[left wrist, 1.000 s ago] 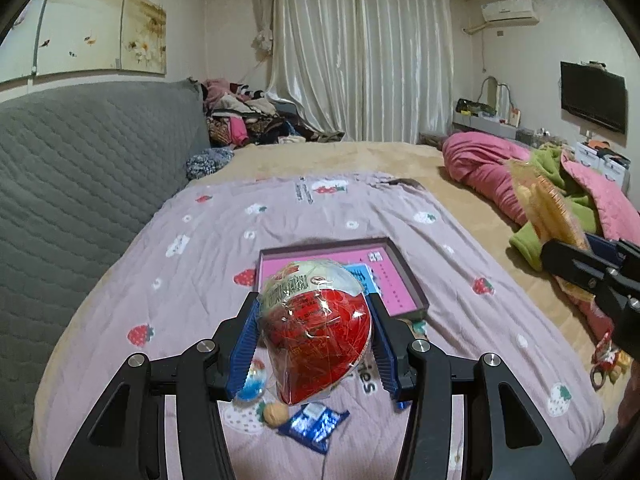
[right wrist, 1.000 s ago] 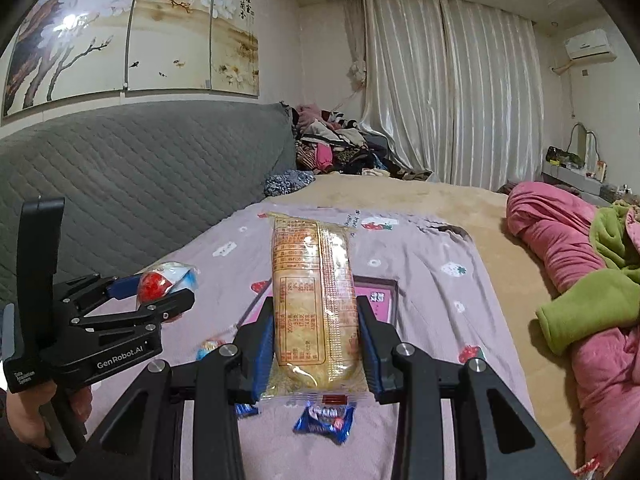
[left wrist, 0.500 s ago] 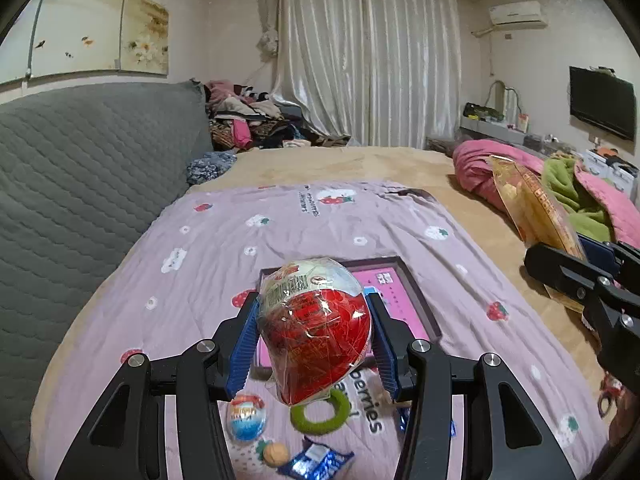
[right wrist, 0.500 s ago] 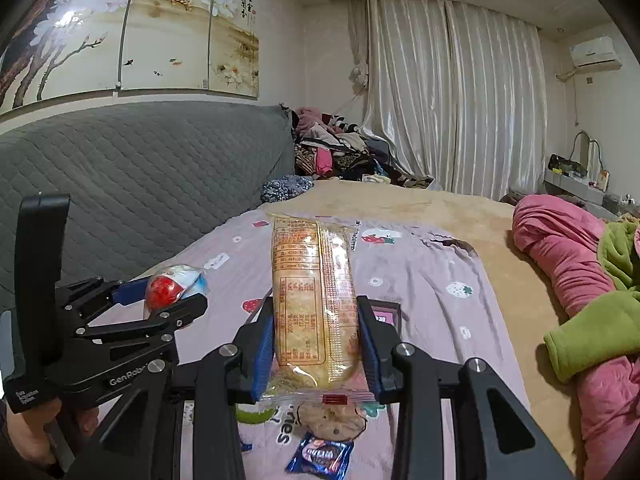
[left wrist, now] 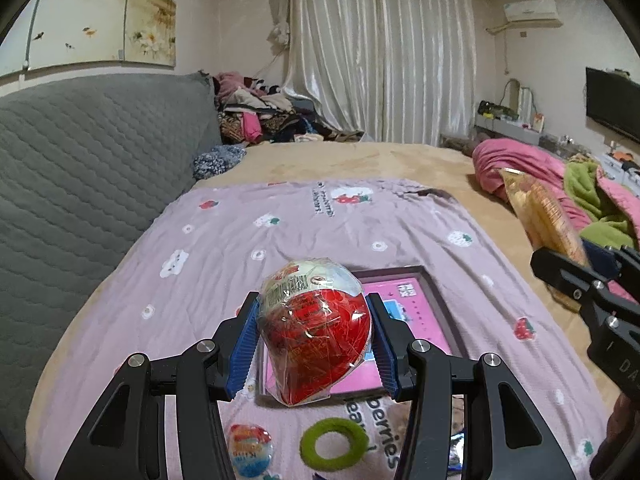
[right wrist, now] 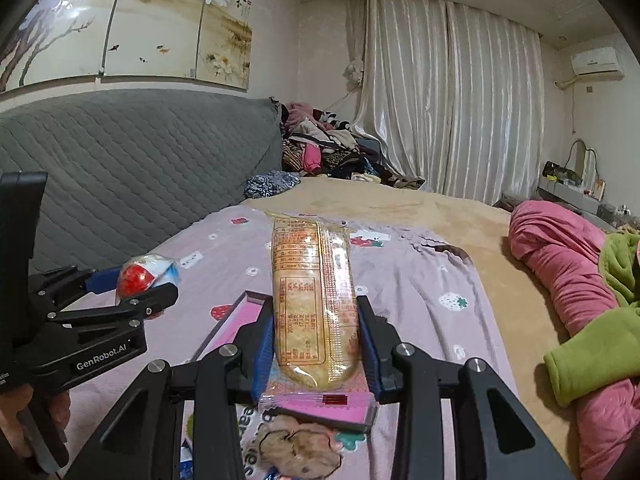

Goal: Organize objects
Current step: 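Carry the red egg and bread roll with both tools over the tray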

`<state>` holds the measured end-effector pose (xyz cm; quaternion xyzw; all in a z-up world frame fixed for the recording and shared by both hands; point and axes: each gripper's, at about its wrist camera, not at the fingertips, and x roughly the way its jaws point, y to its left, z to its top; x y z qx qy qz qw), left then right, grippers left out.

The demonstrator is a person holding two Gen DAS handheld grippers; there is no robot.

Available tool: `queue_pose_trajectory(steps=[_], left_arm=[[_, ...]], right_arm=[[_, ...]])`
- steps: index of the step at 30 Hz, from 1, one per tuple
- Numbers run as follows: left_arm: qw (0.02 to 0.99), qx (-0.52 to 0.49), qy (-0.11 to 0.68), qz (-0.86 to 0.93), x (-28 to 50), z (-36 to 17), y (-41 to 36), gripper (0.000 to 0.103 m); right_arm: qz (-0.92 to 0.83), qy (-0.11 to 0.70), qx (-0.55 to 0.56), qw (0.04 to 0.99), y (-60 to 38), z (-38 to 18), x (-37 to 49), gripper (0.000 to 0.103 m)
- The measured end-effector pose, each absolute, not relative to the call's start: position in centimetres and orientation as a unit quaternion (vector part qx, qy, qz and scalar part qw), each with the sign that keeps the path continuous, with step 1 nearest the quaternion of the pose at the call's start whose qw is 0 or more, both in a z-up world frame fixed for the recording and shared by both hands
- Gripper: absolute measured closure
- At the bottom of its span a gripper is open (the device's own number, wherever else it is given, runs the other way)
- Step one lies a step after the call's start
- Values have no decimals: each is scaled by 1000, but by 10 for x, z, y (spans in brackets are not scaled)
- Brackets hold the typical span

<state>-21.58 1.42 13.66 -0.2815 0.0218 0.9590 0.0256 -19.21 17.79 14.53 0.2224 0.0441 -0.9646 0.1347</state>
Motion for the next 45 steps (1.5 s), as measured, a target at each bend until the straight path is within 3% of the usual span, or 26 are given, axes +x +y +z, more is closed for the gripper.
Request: queue_pose_trajectory(steps=[14, 30, 35, 45], left_arm=[[33, -314, -13, 949, -308, 91, -3, 50], [17, -383, 23, 923, -417, 15, 8, 50], [7, -408, 23, 913, -448, -17, 13, 50], [-3, -447, 29, 894, -468, -64, 21, 50]], right_arm=[[-958, -3, 244, 151, 186, 97, -278, 65], [-934, -28, 330, 131, 187, -2, -391, 65], [-914, 6, 386, 128, 185, -46, -415, 65], [-903, 34, 414, 106, 181, -67, -421, 65]])
